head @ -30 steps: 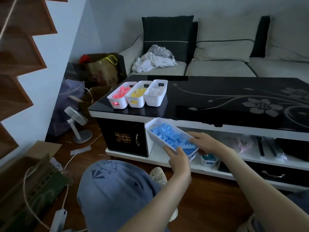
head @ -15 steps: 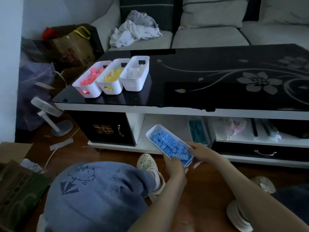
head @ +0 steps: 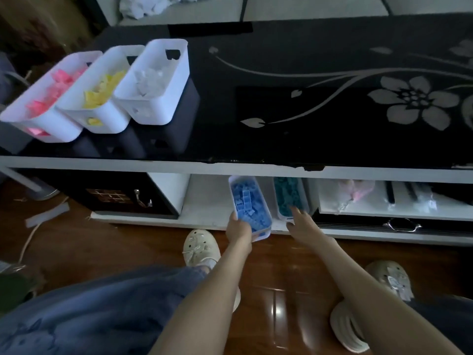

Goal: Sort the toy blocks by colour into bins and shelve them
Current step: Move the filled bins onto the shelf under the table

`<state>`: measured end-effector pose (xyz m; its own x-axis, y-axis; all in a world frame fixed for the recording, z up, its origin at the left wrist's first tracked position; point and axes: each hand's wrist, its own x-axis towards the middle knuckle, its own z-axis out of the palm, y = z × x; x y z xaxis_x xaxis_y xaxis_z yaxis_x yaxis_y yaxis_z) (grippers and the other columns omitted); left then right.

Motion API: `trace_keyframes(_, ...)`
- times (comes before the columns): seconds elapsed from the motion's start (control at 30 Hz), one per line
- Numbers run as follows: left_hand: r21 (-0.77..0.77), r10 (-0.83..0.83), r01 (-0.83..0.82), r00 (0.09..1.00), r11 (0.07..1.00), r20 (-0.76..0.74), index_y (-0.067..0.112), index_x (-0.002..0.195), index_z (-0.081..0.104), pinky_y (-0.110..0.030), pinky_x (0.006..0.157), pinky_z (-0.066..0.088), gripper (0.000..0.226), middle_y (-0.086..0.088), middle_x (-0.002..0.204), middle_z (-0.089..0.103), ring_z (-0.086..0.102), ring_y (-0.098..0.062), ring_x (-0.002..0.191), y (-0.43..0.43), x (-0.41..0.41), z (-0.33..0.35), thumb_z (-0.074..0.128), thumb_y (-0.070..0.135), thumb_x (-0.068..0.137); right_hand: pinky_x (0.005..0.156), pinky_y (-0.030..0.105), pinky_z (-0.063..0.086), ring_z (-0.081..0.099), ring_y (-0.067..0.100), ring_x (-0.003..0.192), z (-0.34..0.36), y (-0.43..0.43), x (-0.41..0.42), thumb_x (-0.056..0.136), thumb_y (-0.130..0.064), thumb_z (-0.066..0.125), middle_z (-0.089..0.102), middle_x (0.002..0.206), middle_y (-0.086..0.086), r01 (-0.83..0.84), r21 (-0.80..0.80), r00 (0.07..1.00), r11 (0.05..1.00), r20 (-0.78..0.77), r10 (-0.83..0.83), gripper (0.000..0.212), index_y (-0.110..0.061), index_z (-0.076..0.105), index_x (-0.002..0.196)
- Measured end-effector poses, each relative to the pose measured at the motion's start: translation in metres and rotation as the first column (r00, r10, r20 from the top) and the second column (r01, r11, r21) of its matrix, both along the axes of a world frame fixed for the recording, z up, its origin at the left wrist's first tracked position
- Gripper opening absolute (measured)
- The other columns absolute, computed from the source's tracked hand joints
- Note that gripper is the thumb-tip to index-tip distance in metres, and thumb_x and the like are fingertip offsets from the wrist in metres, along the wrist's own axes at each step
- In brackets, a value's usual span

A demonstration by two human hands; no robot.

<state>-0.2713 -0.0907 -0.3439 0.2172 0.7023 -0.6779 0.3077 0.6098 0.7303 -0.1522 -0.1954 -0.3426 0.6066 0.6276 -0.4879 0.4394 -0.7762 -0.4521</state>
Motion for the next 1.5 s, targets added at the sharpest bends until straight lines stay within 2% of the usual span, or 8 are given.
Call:
trace_keyframes(0.17,0.053,-0.169,0.169,0.986,0.984,-0.001,0.038,0.138,0.045,-0.046,0.080,0.058,0.044,0.000,0.130,0.059,0.066,-0.021,0.098,0.021,0.019,-0.028,0.032,0.015,0.102,0.085,0.038,0.051,0.059,0.033,0.106,-0.016,0.008,0.016,0.096,-0.013,0.043,0.059,0.120,0.016,0.056,-0.091,0.989,0.994,0.144,-0.042,0.028,-0.006,0.053,0.122)
trace_keyframes(0.33,0.015,-0.309,0.309,0.950,0.951,0.029,0.040,0.142,0.039,-0.049,0.085,0.055,0.052,0.004,0.139,0.052,0.065,-0.018,0.102,0.034,0.031,-0.038,0.033,0.009,0.100,0.068,0.030,0.046,0.064,0.027,0.094,-0.023,0.013,0.017,0.095,-0.010,0.047,0.065,0.106,0.009,-0.019,-0.165,0.969,0.986,0.240,0.059,0.019,-0.008,0.058,0.110)
trace_keyframes(0.73,-0.070,-0.497,0.505,0.862,0.860,0.101,0.044,0.141,0.035,-0.038,0.075,0.060,0.061,-0.002,0.140,0.047,0.058,-0.023,0.113,0.052,0.041,-0.039,0.037,0.000,0.099,0.085,0.038,0.053,0.060,0.030,0.102,-0.025,0.002,0.016,0.087,0.009,0.042,0.056,0.118,0.012,-0.070,-0.148,0.966,0.986,0.238,0.104,0.038,-0.006,0.048,0.122)
trace_keyframes(0.9,0.064,-0.631,0.649,0.754,0.758,-0.182,0.031,0.144,0.029,-0.034,0.078,0.054,0.054,-0.003,0.139,0.047,0.054,-0.021,0.111,0.041,0.043,-0.024,0.035,0.004,0.097,0.086,0.037,0.052,0.055,0.027,0.109,-0.020,-0.002,0.014,0.087,0.008,0.043,0.051,0.125,0.009,-0.064,-0.135,0.972,0.989,0.218,0.093,0.042,-0.009,0.046,0.125)
trace_keyframes(1.0,0.319,-0.383,0.555,0.798,0.769,-0.465,0.009,0.136,0.040,-0.029,0.079,0.053,0.042,-0.011,0.133,0.053,0.058,-0.028,0.111,0.026,0.044,-0.006,0.042,0.002,0.095,0.087,0.036,0.050,0.045,0.024,0.119,-0.013,-0.001,0.002,0.087,0.005,0.047,0.042,0.133,0.008,-0.054,-0.124,0.962,0.991,0.261,0.085,0.050,-0.010,0.038,0.134)
trace_keyframes(1.13,0.453,-0.275,0.460,0.866,0.764,-0.417,0.004,0.123,0.049,-0.029,0.080,0.049,0.029,-0.013,0.125,0.056,0.059,-0.028,0.110,-0.001,0.042,0.021,0.047,0.005,0.094,0.086,0.037,0.051,0.043,0.023,0.122,0.005,0.010,-0.022,0.091,-0.003,0.048,0.040,0.133,0.008,-0.030,-0.010,0.954,0.999,0.299,0.032,0.046,-0.009,0.035,0.134)
trace_keyframes(1.33,0.562,-0.169,0.235,0.971,0.793,-0.166,0.009,0.120,0.053,-0.022,0.073,0.042,0.025,-0.002,0.112,0.059,0.058,-0.018,0.100,-0.008,0.013,0.098,0.046,0.008,0.096,0.054,0.028,0.038,0.057,0.023,0.078,0.080,0.028,-0.058,0.094,-0.013,0.044,0.058,0.091,0.005,-0.180,0.452,0.928,0.874,0.374,-0.002,0.015,-0.007,0.055,0.103)
trace_keyframes(1.5,0.440,0.254,-0.389,0.908,0.810,0.334,0.010,0.117,0.040,-0.014,0.065,0.039,0.029,-0.001,0.101,0.049,0.052,-0.009,0.082,0.006,-0.034,0.178,0.046,0.000,0.091,0.062,0.019,0.035,0.046,0.008,0.078,0.156,0.057,-0.094,0.090,-0.005,0.051,0.050,0.089,-0.006,-0.277,0.774,0.927,0.569,0.371,-0.053,0.021,-0.008,0.054,0.110)
